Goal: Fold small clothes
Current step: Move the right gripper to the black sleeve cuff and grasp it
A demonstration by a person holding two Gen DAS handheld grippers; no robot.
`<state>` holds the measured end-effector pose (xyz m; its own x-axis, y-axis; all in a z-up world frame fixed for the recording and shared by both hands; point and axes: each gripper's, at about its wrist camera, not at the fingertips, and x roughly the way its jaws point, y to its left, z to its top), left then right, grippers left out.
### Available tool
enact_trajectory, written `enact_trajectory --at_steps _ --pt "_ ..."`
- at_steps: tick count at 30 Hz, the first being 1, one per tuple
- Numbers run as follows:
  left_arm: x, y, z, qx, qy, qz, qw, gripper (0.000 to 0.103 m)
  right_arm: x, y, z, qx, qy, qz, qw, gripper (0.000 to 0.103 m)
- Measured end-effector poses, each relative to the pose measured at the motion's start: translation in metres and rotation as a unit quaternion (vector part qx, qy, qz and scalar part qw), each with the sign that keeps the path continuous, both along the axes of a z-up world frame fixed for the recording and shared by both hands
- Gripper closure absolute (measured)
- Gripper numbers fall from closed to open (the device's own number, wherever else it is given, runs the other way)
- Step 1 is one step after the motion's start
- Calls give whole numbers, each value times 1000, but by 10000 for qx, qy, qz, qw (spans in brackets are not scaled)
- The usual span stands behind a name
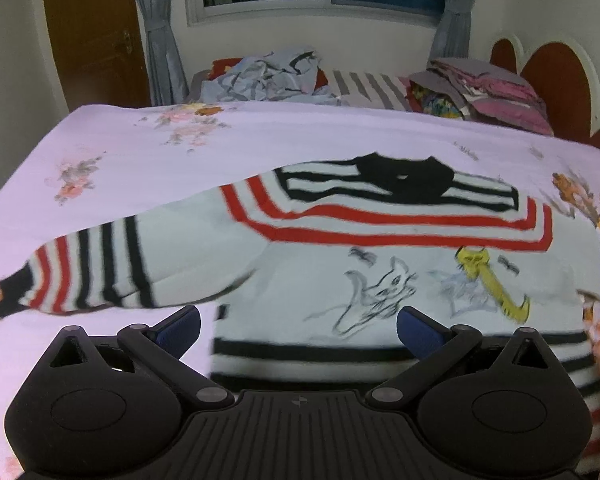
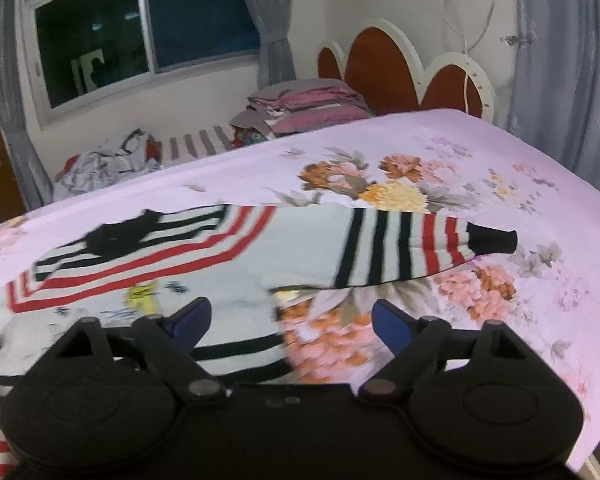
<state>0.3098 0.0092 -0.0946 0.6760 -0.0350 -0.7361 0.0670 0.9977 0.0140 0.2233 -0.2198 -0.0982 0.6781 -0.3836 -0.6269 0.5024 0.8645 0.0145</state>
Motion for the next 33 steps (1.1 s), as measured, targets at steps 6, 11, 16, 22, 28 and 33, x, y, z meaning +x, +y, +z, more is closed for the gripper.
enact_trajectory --at_steps 6,11,16,22,28,33 --pt "26 -42 -14 -160 151 77 9997 0 13 -85 -30 263 270 -508 9980 25" --pt "41 -70 -22 -183 186 81 9996 0 21 -150 -49 401 407 -934 9940 26" --pt "50 -86 -25 -16 235 102 9997 0 29 -197 -62 669 424 -1217 9894 26" --pt "57 -96 -25 186 246 60 9995 0 45 -230 -78 985 468 -1376 9845 25" --pt "62 -101 -25 267 216 -3 9994 0 48 -245 -86 1080 204 -1638 9804 52" --pt "67 -104 -25 122 302 -170 9993 0 43 -252 -81 1085 -87 -1734 9788 83"
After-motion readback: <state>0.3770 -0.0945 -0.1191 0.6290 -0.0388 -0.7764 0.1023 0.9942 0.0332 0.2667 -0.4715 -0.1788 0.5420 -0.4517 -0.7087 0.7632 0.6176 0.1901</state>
